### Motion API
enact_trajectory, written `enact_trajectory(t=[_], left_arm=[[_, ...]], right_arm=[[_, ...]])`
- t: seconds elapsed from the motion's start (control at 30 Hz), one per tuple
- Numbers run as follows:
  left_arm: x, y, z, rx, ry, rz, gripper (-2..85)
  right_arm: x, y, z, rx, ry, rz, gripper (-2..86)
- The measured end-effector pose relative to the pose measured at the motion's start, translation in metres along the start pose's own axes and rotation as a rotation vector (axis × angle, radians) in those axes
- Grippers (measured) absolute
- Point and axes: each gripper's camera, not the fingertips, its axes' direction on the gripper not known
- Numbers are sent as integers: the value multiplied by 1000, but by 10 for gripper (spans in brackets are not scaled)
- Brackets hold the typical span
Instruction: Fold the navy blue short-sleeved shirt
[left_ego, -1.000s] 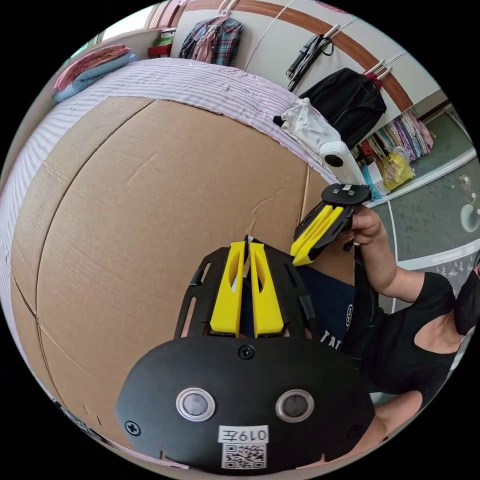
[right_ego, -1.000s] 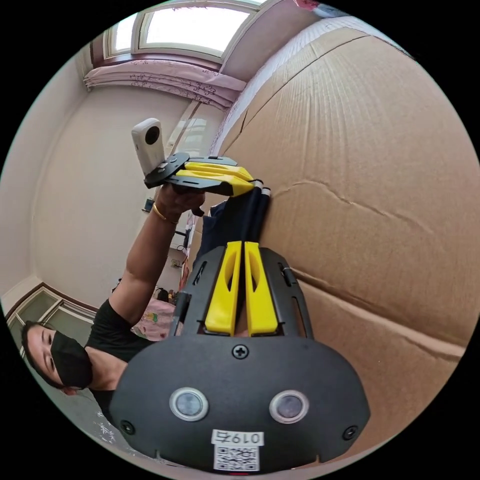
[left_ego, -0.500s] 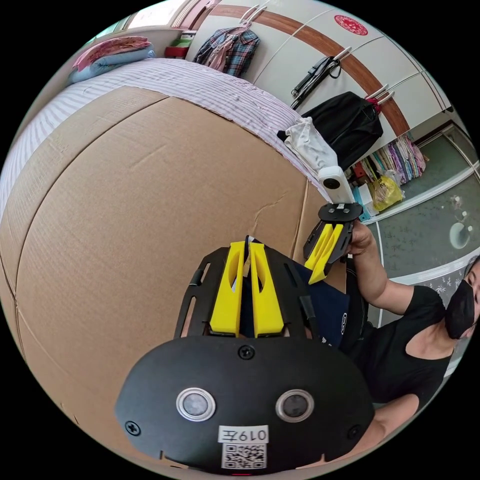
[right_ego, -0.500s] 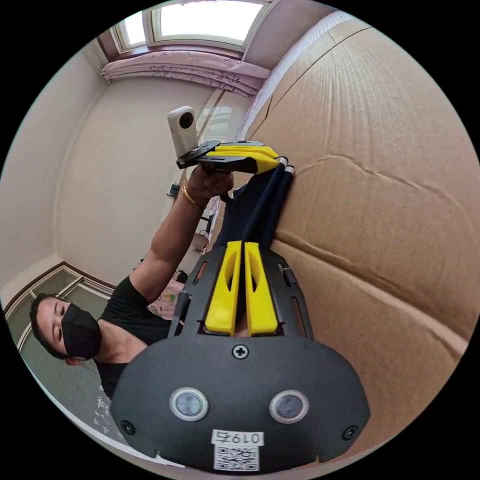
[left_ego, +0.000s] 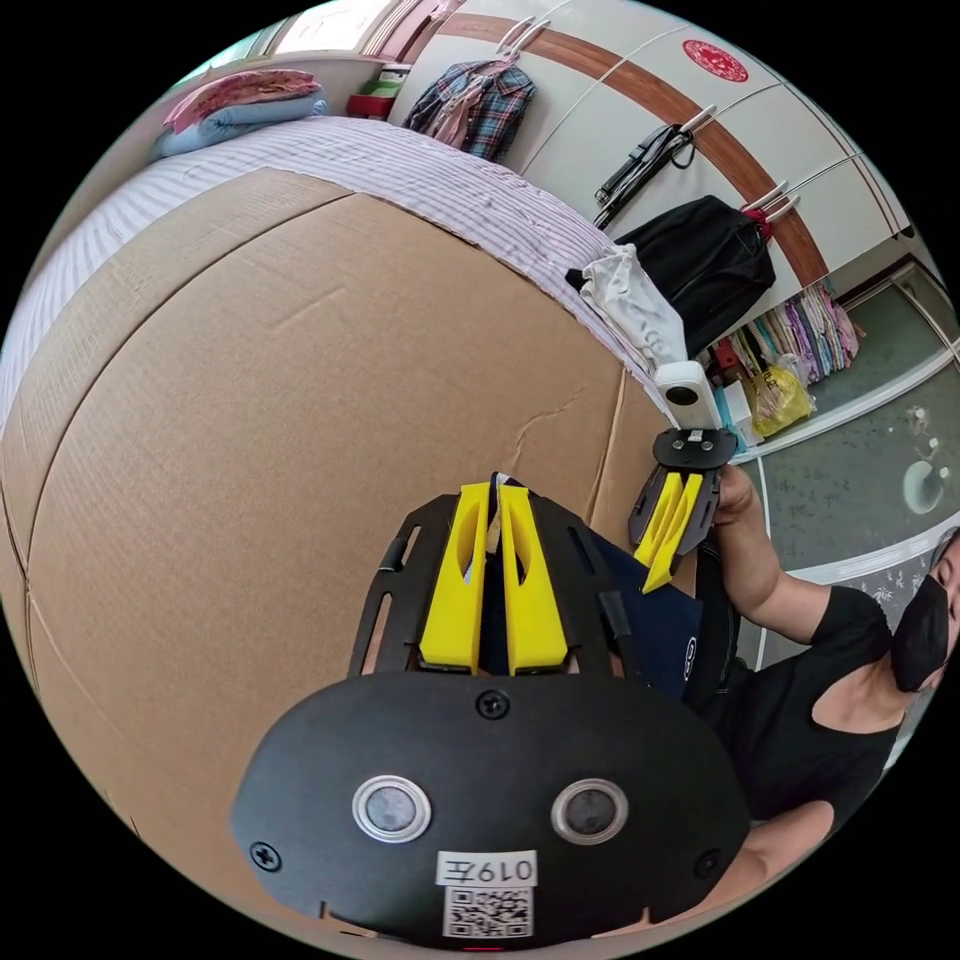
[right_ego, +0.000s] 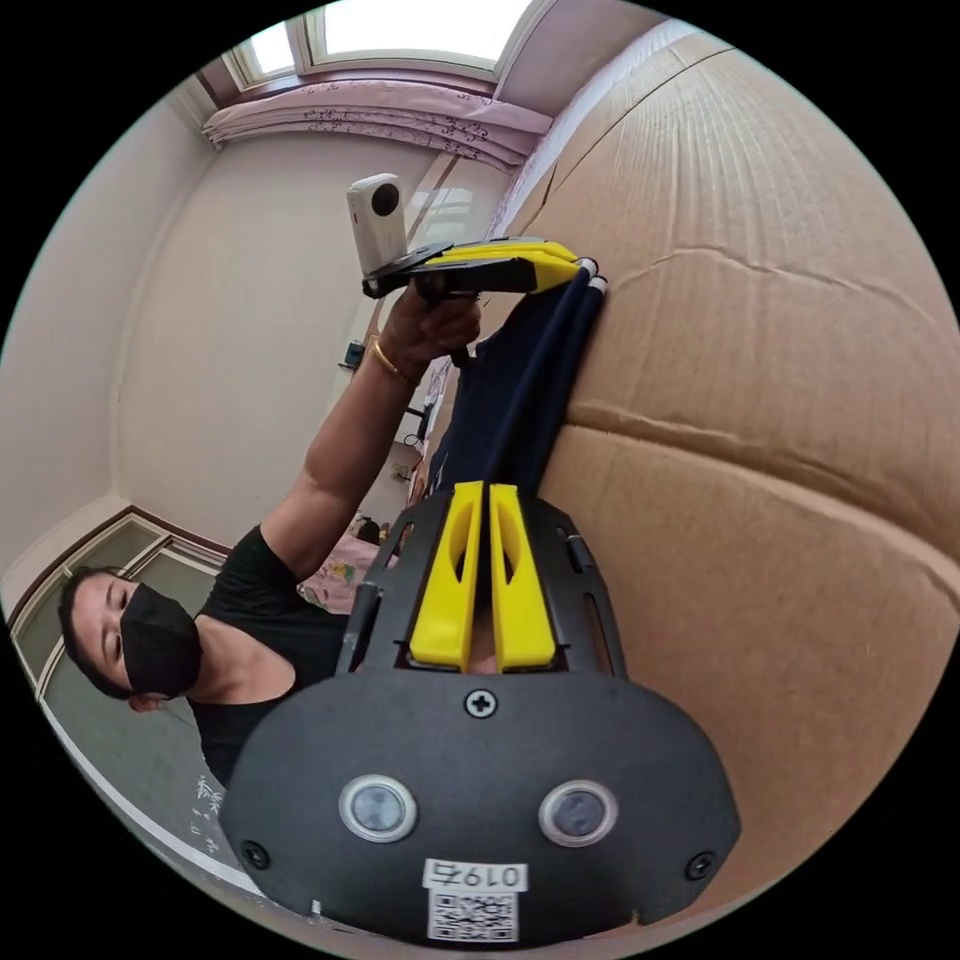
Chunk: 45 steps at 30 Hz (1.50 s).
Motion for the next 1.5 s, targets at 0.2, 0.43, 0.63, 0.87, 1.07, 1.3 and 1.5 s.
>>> enact_trajectory(t=[0.2,0.43,0.63,0.87,1.07,1.3,1.5], left_arm=[[0,1,1,-1,-9,-18,10],[2,2,1,-3,-21,-30,9],[2,5,1,4,-16,-43,8],[7,7,0,4,-39,-47,7],[13,7,-1,6,-75,-41,7],[16,6,4,-36,-141,-70,7],[14,14,-13,23,-71,-74,8]], right_arm=[[16,6,-15,42,-12,23,12],[23,11,-7,-61,-104,-44,59],[22,23,-5,-135,-90,-91,46],[23,31,-4,-152,-51,-135,7],[36,36,6,-171,-17,-78,4],[40,40,26,-189,0,-69,11],[40,47,42,-154,-29,-75,44]])
